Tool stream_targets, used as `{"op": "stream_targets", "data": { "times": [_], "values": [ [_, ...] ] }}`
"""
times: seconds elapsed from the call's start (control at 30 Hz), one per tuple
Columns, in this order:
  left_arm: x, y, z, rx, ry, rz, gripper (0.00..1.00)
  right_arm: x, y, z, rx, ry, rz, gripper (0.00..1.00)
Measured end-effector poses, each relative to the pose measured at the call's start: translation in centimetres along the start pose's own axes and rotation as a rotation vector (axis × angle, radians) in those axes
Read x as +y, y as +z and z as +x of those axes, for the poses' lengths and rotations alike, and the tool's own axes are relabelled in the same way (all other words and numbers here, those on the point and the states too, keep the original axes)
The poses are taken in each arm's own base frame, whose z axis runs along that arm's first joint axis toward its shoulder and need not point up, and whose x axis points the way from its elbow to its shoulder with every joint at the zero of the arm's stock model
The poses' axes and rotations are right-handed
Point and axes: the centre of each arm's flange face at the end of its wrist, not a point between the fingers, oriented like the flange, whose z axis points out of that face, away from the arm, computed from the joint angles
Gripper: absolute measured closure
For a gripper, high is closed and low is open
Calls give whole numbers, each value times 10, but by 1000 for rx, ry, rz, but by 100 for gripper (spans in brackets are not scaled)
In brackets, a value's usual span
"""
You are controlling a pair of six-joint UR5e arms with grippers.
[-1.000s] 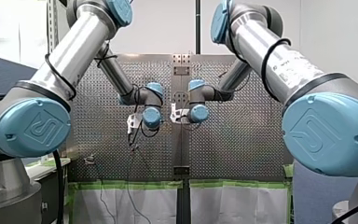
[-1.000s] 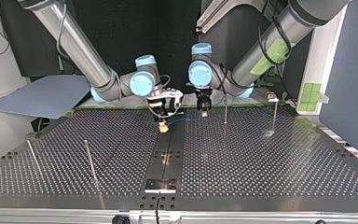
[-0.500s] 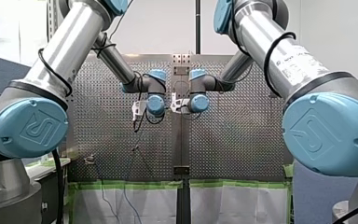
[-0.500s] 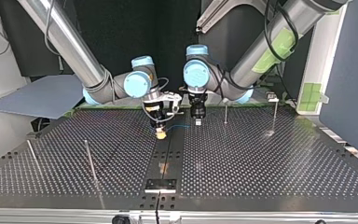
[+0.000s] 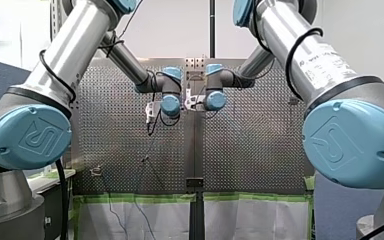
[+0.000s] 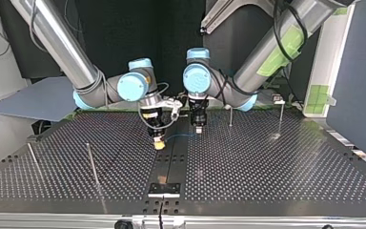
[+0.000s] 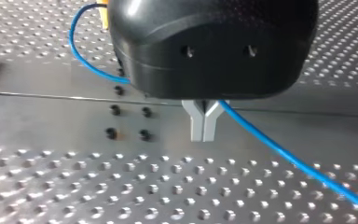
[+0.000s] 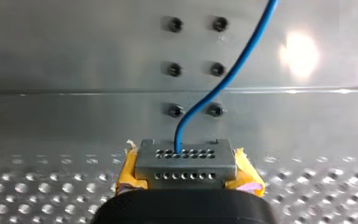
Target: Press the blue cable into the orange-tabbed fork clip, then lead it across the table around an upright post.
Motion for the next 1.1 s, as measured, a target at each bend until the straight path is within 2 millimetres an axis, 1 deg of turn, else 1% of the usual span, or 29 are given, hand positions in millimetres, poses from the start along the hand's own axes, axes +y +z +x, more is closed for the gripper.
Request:
{"op": "stream_targets", "data": {
  "times": [0.23,0.43,0.63,0.73,0.9,1.1],
  "values": [
    [2,-4,-21,-28,-30,1,100,5,-4,26,33,8,-14,100],
    [3,-7,-39,-56,-48,-1,100,7,-7,42,51,11,-23,100],
    [0,-5,-59,-78,-60,-19,100,8,-11,57,63,12,-28,100],
    [-2,-4,-66,-87,-66,-25,100,9,-13,62,63,12,-31,100],
    [-5,-4,-73,-97,-72,-28,100,13,-15,72,71,14,-36,100],
    [-13,-4,-86,-114,-77,-19,100,18,-19,91,96,20,-45,100]
  ]
}}
